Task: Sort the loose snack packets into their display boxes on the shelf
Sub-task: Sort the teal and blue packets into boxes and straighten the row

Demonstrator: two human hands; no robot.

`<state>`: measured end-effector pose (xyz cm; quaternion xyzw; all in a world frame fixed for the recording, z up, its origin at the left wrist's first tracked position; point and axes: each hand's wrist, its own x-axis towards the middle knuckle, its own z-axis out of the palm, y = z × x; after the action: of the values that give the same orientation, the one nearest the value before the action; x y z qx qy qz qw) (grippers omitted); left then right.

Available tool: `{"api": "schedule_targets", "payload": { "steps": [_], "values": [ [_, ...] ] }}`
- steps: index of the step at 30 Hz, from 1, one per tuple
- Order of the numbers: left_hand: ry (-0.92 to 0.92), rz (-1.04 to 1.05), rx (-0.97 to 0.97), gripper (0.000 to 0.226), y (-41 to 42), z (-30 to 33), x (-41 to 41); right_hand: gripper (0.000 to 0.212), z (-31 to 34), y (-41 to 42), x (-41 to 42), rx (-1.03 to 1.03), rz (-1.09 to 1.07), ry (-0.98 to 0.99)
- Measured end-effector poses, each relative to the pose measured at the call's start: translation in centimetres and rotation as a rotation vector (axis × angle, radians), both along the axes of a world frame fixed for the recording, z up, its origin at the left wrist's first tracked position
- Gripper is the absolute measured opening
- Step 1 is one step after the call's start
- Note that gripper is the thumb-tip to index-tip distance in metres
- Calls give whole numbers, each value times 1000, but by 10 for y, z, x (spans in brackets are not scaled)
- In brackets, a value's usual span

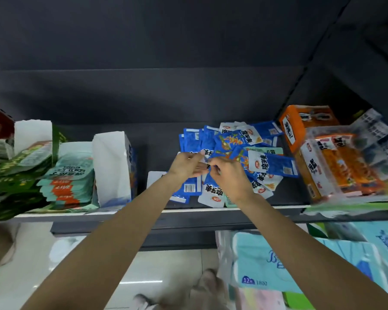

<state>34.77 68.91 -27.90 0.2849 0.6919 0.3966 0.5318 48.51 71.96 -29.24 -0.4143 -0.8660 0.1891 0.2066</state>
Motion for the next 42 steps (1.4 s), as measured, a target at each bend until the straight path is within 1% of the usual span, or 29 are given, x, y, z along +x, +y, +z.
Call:
{"api": "schedule_targets", "payload": {
  "steps": [2,3,5,7,8,9,11,12,13,14,16,17,18,19,20,22,23,24,25,28,30,32,34,36,40,42],
  "values": [
    [-52,45,44,23,0,13,-4,10,5,-1,0,-12,78,119],
    [-47,76,66,19,-1,20,-8,13,11,-3,-1,-73,85,187],
    [-8,148,120,14,-4,31,-18,32,19,-4,-5,-240,0,296],
    [3,237,188,12,-11,45,-29,60,29,-3,-12,-385,-200,330],
    [-2,282,227,12,-17,52,-36,71,35,-3,-18,-505,-296,367],
    [-10,327,259,13,-23,58,-45,77,44,-5,-24,-683,-370,445],
    [-42,425,302,12,-38,71,-62,71,56,-14,-42,-1113,-402,695],
    [-74,475,322,12,-46,76,-72,64,62,-21,-52,-1269,-386,801],
    [-94,509,341,13,-54,81,-83,58,69,-28,-63,-1363,-379,861],
    [-94,522,357,13,-63,86,-93,48,73,-36,-74,-1416,-384,888],
    [-46,507,378,16,-82,92,-115,24,79,-53,-98,-1474,-393,895],
    [-3,493,377,17,-92,94,-127,15,84,-62,-109,-1476,-382,894],
    [50,476,370,17,-102,95,-140,10,89,-70,-120,-1434,-360,889],
    [135,457,359,16,-113,96,-155,10,96,-78,-131,-1347,-338,877],
    [255,433,349,17,-123,97,-169,12,101,-84,-141,-1226,-320,861],
    [588,372,335,25,-145,100,-198,10,111,-96,-161,-924,-279,801],
    [759,341,332,27,-156,103,-210,7,115,-101,-169,-745,-243,729],
    [895,304,345,27,-166,106,-221,8,118,-105,-178,-564,-192,644],
    [985,251,365,26,-175,107,-230,10,120,-108,-186,-407,-137,554],
    [1171,6,371,29,-192,103,-246,11,123,-119,-208,-17,34,218],
    [1276,-137,305,43,-199,95,-253,11,120,-127,-223,158,146,-14],
    [1291,-207,252,64,-205,89,-259,14,112,-132,-238,234,224,-210],
    [1249,-265,250,73,-209,86,-264,17,99,-135,-248,215,266,-332],
    [1251,-360,228,66,-209,85,-268,18,90,-137,-253,133,277,-366],
    [1307,-565,130,49,-205,87,-268,23,85,-138,-253,-35,257,-376],
    [1326,-609,104,41,-202,87,-266,27,91,-139,-249,-155,275,-353]
  ]
}}
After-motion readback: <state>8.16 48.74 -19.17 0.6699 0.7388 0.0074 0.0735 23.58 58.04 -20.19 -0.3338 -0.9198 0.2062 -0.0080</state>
